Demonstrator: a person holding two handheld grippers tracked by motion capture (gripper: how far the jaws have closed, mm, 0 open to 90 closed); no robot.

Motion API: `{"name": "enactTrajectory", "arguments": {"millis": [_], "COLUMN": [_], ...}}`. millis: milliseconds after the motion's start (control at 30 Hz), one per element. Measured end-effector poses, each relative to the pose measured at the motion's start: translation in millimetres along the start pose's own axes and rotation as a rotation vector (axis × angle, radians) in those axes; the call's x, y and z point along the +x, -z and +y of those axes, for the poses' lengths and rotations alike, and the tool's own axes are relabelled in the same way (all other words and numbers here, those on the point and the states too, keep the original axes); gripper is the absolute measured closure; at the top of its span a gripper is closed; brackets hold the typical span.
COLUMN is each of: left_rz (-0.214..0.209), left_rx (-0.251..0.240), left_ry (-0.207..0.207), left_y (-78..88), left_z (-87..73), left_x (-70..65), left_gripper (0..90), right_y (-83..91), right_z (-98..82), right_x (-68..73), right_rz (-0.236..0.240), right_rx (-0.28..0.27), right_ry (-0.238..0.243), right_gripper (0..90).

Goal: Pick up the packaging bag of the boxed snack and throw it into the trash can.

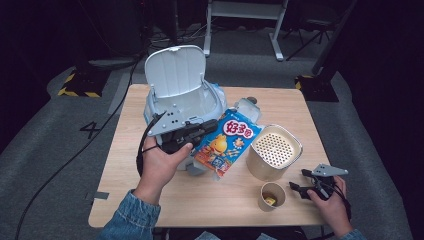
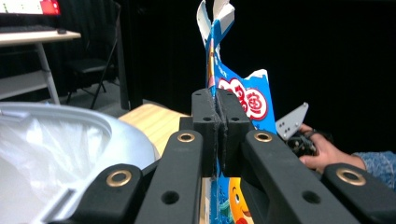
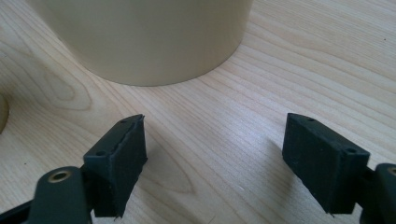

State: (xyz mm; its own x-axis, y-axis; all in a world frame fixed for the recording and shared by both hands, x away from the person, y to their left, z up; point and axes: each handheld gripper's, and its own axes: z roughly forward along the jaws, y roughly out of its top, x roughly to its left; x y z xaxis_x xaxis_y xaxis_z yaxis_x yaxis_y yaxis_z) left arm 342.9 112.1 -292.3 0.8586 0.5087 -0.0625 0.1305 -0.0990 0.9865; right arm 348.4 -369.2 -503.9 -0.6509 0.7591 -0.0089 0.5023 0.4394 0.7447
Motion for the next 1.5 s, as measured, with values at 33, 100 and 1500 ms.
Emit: {"name": "enactTrajectory", "arguments": {"millis": [33,100,1500], "left_rz": [0.001,-0.003,0.211], "left_rx": [-0.007,-0.011,-0.172], "left_ry": [-0.002,-0.001,-0.049], "left_y": [1.0,2.5,16.3], "left_z": [2.6,8.2,111.6], "left_x": [0.1,0.4,53.4], "left_gripper": [87.7,87.7,87.7], "right_y": [0.0,0.0,0.0], "right_z": [0.0,0.0,0.0], "right_x": [0.0,0.0,0.2], "right_rz": [0.001,0.000,0.000], "right_rx": [0.000,0.000,-0.002], "right_ry": [-0.001,0.000,-0.003], "right_gripper": [22.0,22.0,22.1]}}
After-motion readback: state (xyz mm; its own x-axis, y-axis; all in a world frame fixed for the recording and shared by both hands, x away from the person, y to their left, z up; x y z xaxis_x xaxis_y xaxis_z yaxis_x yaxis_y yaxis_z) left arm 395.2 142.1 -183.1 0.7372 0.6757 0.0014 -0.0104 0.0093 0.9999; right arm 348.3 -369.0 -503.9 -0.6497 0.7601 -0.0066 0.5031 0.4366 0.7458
